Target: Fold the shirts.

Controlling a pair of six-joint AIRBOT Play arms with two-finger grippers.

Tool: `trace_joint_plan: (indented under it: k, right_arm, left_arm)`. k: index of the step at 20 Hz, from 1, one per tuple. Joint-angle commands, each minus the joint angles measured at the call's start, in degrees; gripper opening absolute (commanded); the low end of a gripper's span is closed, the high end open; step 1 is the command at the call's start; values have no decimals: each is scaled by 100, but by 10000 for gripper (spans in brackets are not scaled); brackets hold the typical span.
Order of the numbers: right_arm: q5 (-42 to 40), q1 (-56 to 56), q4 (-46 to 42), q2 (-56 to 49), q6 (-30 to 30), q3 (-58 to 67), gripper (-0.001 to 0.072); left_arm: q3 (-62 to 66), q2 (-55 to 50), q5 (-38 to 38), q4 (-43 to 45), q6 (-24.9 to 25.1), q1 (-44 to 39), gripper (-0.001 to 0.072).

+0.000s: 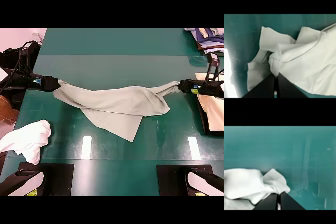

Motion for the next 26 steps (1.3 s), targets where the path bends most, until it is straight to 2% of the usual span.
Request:
trace_joint_plan:
  k: [1,3,4,5,6,7,10,12,17,19,21,24,26]
  right_arm:
    - [-116,-118,33,-118,50,-2,18]
    - [-133,-76,24,-315,48,61,18]
    - [-72,-79,20,-433,50,175,52]
    - [68,-105,-24,-562,44,358,318]
    - [334,-177,-26,-686,24,601,540]
    - [656,-258,-15,-767,-26,831,544]
    - [1508,-173,20,-782,-997,1145,543]
    - [1709,166,15,-785,-1491,994,543]
    - [1353,933,-33,-1220,-1626,610,519]
    - [1274,1014,-31,-1484,-1624,616,443]
    - [1038,1010,-28,-1602,-1556,616,419]
    - [894,890,-28,-1530,-1519,616,14]
    - [890,793,-26,-1281,-1519,629,17]
  left_arm:
    - [0,0,-13,-33,4,0,24]
    - [0,0,-24,-33,4,0,24]
    - [-2,0,-24,-33,4,0,25]
    - [0,0,-24,-31,4,0,25]
    - [-2,0,-24,-31,4,0,25]
    - [-2,0,-24,-31,4,0,24]
    - [-2,-2,-20,-31,4,0,25]
    - [-2,-2,-7,-33,4,0,24]
    - [-2,-2,-33,-31,4,0,24]
    - [-2,-2,-48,-33,4,0,24]
    - [-2,-2,-52,-31,4,0,24]
    - [-2,0,-46,-31,2,0,24]
    - [39,105,15,-24,-46,0,23]
